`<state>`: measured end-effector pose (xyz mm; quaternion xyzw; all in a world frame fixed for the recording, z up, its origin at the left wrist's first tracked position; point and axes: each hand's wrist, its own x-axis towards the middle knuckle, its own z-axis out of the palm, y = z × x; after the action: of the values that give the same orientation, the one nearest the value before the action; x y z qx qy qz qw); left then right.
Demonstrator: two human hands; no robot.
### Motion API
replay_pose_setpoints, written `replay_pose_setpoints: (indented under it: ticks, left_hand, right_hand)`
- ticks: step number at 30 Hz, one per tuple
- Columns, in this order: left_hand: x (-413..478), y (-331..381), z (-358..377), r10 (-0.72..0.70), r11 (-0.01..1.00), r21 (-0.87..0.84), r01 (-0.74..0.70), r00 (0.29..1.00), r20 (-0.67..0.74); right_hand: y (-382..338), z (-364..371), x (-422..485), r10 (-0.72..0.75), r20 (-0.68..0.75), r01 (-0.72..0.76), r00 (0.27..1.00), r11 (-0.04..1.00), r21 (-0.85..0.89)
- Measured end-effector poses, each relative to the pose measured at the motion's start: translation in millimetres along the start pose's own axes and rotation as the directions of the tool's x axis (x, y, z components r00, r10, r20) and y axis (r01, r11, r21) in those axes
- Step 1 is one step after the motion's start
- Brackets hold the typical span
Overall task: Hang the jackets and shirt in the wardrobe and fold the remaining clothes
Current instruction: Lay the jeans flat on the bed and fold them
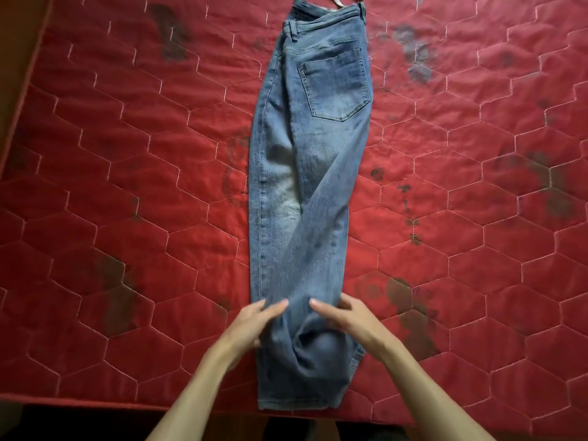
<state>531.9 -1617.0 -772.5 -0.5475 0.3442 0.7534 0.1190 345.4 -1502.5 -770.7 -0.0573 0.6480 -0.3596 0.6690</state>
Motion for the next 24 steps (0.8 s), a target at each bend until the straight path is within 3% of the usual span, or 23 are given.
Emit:
replay_pose_setpoints:
  ticks: [2, 4, 9, 13, 16, 18, 21, 24]
  left_hand:
    - [-3, -11, -2, -0.037, 0.998, 0.061, 0.034, 0.998, 0.05]
    - [-6, -10, -4, -0.017, 1.0, 0.018, 0.016, 0.998, 0.067]
    - [-37, 54, -15, 0.21, 0.972, -0.099, -0.212, 0.977, -0.034]
    - [-93, 140, -26, 0.43, 0.89, -0.13, -0.437, 0.899, -0.078]
    - [-147, 193, -25, 0.597, 0.789, -0.19, -0.585, 0.802, 0.014]
    - [-173, 204, -25, 0.644, 0.756, -0.214, -0.619, 0.761, 0.074]
    - [-175, 172, -21, 0.538, 0.837, -0.183, -0.516, 0.836, 0.104]
    - [-146, 103, -20, 0.287, 0.949, -0.166, -0.268, 0.952, 0.108]
  right_hand:
    - [10, 0, -5, 0.029, -0.009, -0.029, 1.0, 0.996, -0.089]
    - [7, 0, -10, 0.027, -0.093, -0.033, 0.995, 0.998, -0.061]
    - [-63, 20, -14, -0.138, -0.175, 0.145, 0.975, 0.989, 0.025]
    - [-167, 50, -40, -0.37, -0.205, 0.39, 0.906, 0.918, 0.067]
    - [-231, 68, -81, -0.507, -0.177, 0.533, 0.843, 0.831, 0.16]
    - [-242, 77, -101, -0.538, -0.13, 0.553, 0.833, 0.811, 0.191]
    - [-204, 82, -105, -0.459, -0.121, 0.47, 0.88, 0.879, 0.081]
    - [-130, 77, -85, -0.249, -0.16, 0.251, 0.955, 0.968, -0.012]
